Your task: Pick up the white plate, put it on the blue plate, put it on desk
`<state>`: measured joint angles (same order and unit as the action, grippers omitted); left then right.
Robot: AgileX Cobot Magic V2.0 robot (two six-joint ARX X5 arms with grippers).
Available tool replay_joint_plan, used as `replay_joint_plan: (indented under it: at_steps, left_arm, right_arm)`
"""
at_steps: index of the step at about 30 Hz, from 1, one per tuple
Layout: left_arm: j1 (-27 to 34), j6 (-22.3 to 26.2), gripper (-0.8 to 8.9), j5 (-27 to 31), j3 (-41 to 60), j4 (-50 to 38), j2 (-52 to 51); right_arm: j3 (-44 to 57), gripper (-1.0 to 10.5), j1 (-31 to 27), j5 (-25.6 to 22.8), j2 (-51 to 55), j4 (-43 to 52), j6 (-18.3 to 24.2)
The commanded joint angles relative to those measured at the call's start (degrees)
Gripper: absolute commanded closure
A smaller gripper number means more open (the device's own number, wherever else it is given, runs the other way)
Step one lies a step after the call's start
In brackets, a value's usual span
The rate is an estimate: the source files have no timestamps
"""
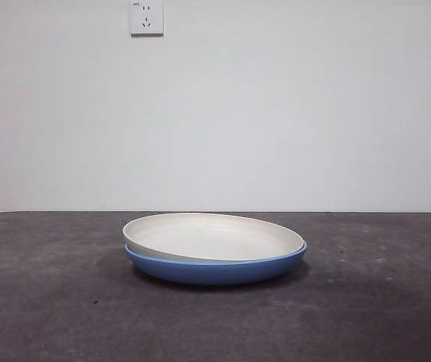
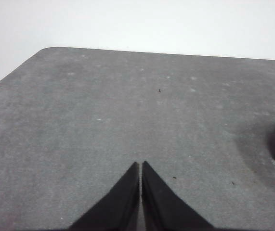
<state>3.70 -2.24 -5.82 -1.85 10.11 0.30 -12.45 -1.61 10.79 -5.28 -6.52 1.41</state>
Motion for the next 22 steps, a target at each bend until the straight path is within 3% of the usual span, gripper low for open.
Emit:
replay_joint_plan:
  at_steps: [1, 22]
  left_arm:
    - [0.0, 0.0, 8.04, 0.1, 1.2, 0.5, -0.1]
    - [0.0, 0.0, 8.04, 0.1, 1.2, 0.5, -0.1]
  right_arm:
    - [2.4, 9.4, -0.1, -2.9, 1.8, 1.0, -1.1]
    - [11.8, 9.4, -0.1, -3.6, 5.1, -1.7, -4.9]
